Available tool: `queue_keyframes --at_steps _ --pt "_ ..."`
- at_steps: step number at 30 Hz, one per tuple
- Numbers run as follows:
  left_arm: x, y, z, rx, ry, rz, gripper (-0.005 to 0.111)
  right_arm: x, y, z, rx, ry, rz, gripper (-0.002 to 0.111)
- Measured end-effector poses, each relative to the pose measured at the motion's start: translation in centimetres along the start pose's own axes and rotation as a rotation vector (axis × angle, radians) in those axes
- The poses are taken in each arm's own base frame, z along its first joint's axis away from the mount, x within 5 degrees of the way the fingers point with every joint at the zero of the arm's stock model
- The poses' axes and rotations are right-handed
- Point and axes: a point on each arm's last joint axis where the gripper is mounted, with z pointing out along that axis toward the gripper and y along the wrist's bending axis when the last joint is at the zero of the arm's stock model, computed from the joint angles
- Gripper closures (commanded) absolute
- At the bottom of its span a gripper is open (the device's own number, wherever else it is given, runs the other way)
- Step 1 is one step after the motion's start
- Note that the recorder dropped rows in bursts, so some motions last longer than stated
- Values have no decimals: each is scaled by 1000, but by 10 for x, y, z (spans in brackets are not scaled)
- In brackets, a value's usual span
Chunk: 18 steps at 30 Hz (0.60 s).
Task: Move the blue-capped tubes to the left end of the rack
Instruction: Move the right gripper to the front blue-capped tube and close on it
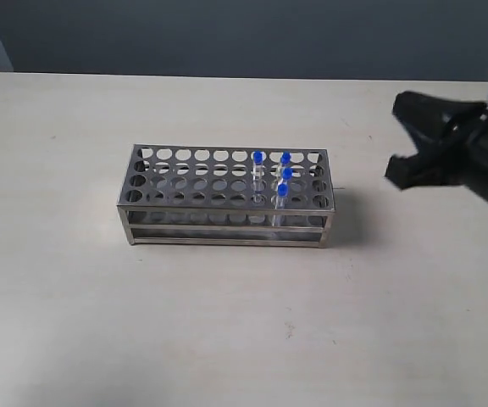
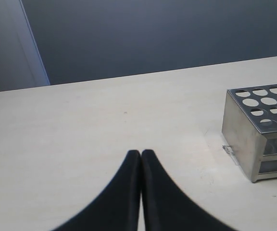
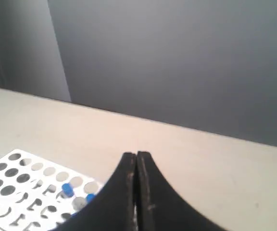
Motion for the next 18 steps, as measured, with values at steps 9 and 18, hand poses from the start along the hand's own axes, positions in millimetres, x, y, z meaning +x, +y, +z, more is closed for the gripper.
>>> queue_keyframes --at_steps 9,18 --pt "0 0 0 0 0 0 106 60 40 25 -258 183 -46 67" --pt "0 0 0 0 0 0 106 85 42 44 -305 177 7 67"
